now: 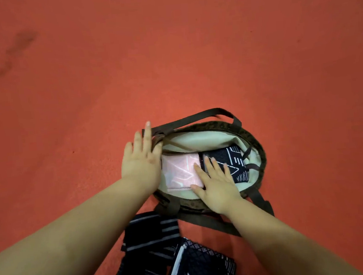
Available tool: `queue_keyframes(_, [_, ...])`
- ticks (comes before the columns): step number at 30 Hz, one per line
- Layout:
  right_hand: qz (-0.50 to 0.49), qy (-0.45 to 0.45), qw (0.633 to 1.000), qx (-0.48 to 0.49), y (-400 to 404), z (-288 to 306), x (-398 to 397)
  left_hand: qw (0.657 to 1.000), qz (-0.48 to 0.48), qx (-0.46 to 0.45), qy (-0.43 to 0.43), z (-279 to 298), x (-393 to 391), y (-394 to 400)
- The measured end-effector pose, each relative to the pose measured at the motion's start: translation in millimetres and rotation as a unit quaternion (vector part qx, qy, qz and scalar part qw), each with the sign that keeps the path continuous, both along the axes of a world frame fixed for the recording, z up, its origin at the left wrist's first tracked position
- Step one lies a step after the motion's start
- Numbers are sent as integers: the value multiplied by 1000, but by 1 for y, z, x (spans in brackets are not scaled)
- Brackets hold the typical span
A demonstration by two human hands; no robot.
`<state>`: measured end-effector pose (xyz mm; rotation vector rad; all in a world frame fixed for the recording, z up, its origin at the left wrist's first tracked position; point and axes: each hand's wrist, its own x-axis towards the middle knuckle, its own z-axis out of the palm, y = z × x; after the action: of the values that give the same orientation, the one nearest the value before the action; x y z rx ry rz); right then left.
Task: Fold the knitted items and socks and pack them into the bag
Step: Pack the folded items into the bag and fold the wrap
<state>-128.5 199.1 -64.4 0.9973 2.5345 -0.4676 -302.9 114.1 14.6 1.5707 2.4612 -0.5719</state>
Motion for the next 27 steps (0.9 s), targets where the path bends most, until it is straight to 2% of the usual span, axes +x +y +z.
queue_keyframes(2, [-6, -30, 999, 18, -3, 11, 25, 993, -117, -6, 29, -4, 12, -6])
queue_keyframes(4, [-7, -90, 996, 18, -6, 21, 47, 975, -208, -85, 1, -12, 25, -12])
queue_keyframes(6, [-16, -153, 988, 12, -8, 30, 63, 964, -206, -168, -20, -18, 32, -20])
queue_keyframes(8, [-20, -195, 981, 11, -11, 40, 74, 965, -174, -197, -28, -20, 32, -29])
queue_keyframes(11, [-25, -179, 983, 20, -20, 54, 81, 971, -164, -167, -47, -15, 32, -41])
queue_keyframes(13, [-29, -139, 990, 12, -31, 62, 81, 974, -181, -114, -70, -13, 37, -50])
queue_keyframes(16, [-33, -84, 996, -29, -57, 67, 84, 967, -199, 11, -161, -15, 56, -73])
queue_keyframes(18, [-31, -67, 996, -50, -76, 66, 90, 955, -180, 50, -229, -18, 76, -89])
queue_keyframes(23, [-68, -58, 992, -93, -123, 54, 113, 951, -149, 34, -270, -33, 121, -124])
queue_keyframes(27, [-225, -25, 969, -101, -146, 52, 118, 962, -126, 32, -241, -44, 131, -133])
